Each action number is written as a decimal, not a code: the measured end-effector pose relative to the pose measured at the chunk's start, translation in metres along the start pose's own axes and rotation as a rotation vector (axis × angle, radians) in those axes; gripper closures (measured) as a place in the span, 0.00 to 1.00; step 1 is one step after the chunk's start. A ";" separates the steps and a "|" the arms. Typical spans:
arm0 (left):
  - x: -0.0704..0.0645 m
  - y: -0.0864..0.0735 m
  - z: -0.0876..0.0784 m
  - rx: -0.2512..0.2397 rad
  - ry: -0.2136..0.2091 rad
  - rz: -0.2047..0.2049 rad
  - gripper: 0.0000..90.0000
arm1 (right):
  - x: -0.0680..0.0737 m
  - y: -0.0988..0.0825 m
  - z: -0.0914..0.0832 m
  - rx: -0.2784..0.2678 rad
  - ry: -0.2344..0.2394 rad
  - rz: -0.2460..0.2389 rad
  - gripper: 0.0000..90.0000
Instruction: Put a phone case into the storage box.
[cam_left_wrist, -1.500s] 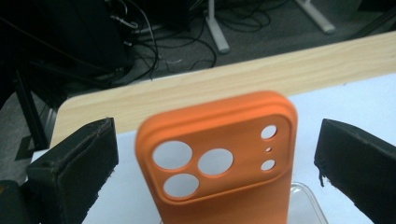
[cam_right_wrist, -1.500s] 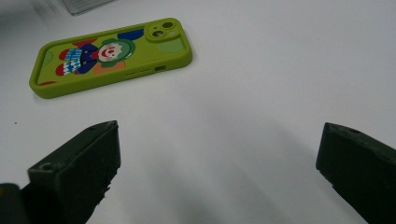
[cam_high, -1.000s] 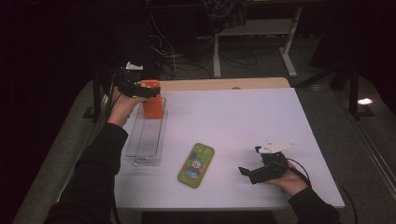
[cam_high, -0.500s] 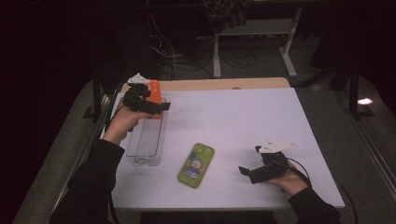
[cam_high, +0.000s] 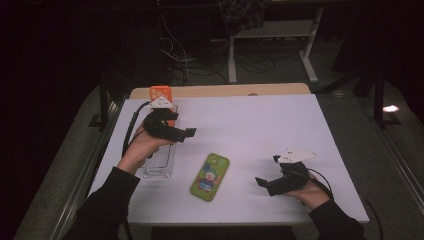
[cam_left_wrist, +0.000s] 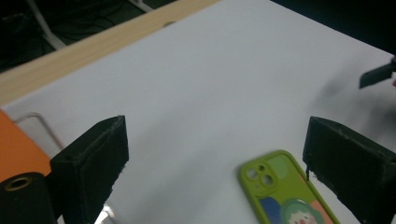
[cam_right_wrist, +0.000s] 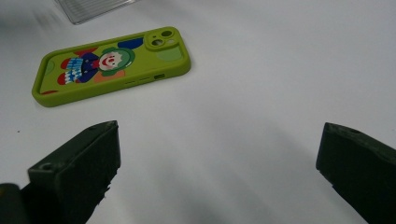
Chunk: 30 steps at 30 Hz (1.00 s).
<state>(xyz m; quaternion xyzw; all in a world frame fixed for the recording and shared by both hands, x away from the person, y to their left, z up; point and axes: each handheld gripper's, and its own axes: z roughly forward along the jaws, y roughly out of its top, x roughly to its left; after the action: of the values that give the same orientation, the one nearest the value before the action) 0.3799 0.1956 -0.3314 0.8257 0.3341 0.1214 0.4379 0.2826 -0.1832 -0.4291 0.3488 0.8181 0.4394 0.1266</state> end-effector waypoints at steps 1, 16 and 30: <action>-0.003 -0.003 0.001 0.004 -0.002 0.001 0.09 | 0.000 0.000 0.000 -0.001 0.000 -0.003 0.00; -0.035 -0.045 0.012 0.060 -0.048 -0.009 0.70 | 0.000 0.000 0.002 0.001 0.007 -0.004 0.00; -0.061 -0.090 0.017 0.159 -0.051 -0.006 1.00 | 0.001 0.000 0.002 0.003 0.011 -0.004 0.00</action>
<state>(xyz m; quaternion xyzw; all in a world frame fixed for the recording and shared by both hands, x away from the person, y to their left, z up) 0.3023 0.1798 -0.4079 0.8598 0.3340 0.0722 0.3795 0.2830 -0.1812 -0.4300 0.3447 0.8201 0.4400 0.1224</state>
